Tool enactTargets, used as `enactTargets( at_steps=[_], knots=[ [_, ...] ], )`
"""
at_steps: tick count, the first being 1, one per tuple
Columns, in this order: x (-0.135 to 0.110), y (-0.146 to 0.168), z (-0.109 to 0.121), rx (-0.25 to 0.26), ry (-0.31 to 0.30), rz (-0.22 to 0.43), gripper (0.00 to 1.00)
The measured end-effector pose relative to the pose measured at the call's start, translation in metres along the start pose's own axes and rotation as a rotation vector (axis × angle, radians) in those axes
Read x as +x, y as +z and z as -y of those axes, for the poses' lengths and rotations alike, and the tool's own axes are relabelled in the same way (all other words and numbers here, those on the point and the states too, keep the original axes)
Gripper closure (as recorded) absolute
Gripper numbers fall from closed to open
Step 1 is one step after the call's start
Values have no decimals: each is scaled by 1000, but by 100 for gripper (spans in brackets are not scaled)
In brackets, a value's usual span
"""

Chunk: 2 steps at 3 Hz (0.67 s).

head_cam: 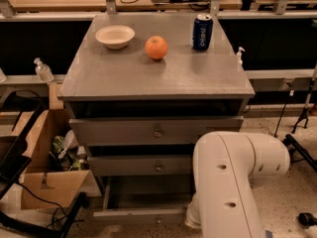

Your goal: Open bottom drawer

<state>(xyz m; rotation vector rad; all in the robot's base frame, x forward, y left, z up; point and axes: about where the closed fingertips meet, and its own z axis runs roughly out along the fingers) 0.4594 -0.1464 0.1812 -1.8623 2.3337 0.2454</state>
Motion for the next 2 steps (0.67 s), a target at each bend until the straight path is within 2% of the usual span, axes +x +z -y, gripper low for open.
enactTargets(
  at_steps=[1,2],
  knots=[
    [0,0,1,0,0,0,74],
    [0,0,0,0,0,0,43]
  ],
)
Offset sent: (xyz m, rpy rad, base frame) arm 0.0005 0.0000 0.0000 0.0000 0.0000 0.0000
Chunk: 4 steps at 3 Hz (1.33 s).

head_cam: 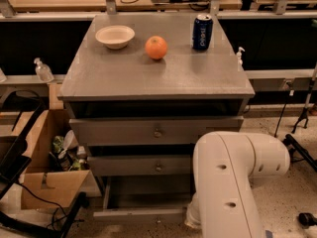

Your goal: Open bottom drawer

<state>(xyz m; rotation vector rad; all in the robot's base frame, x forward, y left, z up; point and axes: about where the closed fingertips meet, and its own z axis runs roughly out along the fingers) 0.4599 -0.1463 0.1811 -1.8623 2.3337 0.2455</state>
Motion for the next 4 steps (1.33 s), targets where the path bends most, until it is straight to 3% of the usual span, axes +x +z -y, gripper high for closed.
enactTargets(
  at_steps=[2,3,4],
  knots=[
    [0,0,0,-1,0,0,0],
    [0,0,0,-1,0,0,0],
    [0,1,-2,-3,0,0,18]
  ],
)
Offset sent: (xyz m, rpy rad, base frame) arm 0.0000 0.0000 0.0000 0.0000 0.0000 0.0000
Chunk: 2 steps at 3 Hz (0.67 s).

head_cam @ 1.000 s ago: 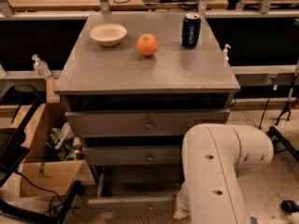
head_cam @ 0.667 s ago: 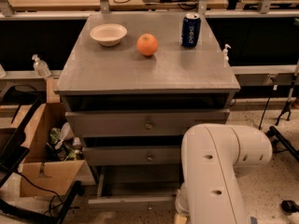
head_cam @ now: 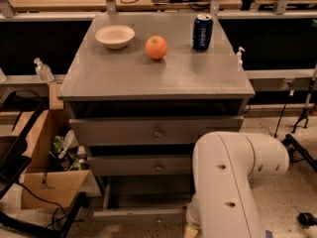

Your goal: Open bottom drawer

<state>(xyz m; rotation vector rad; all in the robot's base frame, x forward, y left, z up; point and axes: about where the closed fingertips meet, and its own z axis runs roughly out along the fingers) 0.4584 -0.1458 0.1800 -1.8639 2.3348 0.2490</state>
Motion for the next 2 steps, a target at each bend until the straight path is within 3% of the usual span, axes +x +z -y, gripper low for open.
enactTargets(
  at_steps=[2],
  knots=[
    [7,-4,-20,-74,36,-56,65]
  ],
)
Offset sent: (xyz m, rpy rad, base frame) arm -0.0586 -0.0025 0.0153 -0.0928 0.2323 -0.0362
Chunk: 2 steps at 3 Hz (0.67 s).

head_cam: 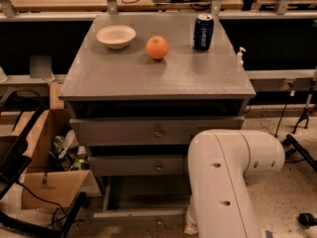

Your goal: Open bottom drawer

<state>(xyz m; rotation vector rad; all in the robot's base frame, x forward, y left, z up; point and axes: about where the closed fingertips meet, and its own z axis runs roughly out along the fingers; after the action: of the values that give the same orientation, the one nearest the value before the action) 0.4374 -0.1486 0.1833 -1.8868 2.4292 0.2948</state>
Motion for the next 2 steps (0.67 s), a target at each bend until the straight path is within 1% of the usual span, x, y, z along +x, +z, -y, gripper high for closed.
enactTargets(
  at_steps=[1,2],
  knots=[
    [-1,-1,2,0,0,0,88],
    [-1,-4,1,0,0,0,100]
  ],
)
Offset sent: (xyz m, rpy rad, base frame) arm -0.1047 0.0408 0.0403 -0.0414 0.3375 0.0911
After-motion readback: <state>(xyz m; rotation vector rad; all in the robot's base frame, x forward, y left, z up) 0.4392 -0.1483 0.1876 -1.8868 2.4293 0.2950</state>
